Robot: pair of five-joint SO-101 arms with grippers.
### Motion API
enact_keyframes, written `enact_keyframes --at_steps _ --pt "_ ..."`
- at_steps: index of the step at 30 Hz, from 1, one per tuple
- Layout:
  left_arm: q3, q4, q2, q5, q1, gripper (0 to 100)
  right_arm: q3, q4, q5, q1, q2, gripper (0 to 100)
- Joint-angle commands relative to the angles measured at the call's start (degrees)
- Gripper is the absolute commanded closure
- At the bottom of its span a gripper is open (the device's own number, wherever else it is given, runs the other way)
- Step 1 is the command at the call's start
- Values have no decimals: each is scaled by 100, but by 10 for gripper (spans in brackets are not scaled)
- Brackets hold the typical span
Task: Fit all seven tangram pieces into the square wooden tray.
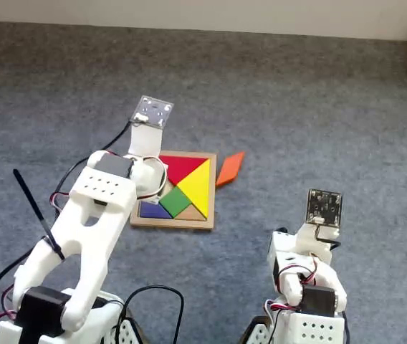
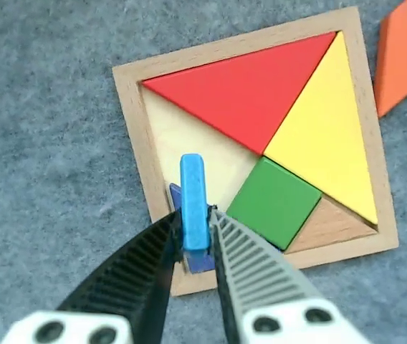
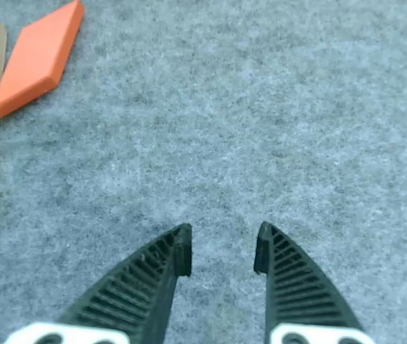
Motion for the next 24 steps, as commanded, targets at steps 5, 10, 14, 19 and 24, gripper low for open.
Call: enact_keyframes --at_steps 5,10,14,19,24 --pt "-110 -369 1007 413 -22 957 822 -66 70 110 -40 843" --pt "-734 -79 1560 571 -48 875 822 -66 70 110 -40 843" --pt "-1209 325 1631 1169 -40 765 822 -66 70 110 -40 843" --pt "-1420 352 1631 1178 -13 756 822 -66 70 110 -40 843" --pt "-1587 369 1631 1178 -13 756 822 -66 70 110 -40 843"
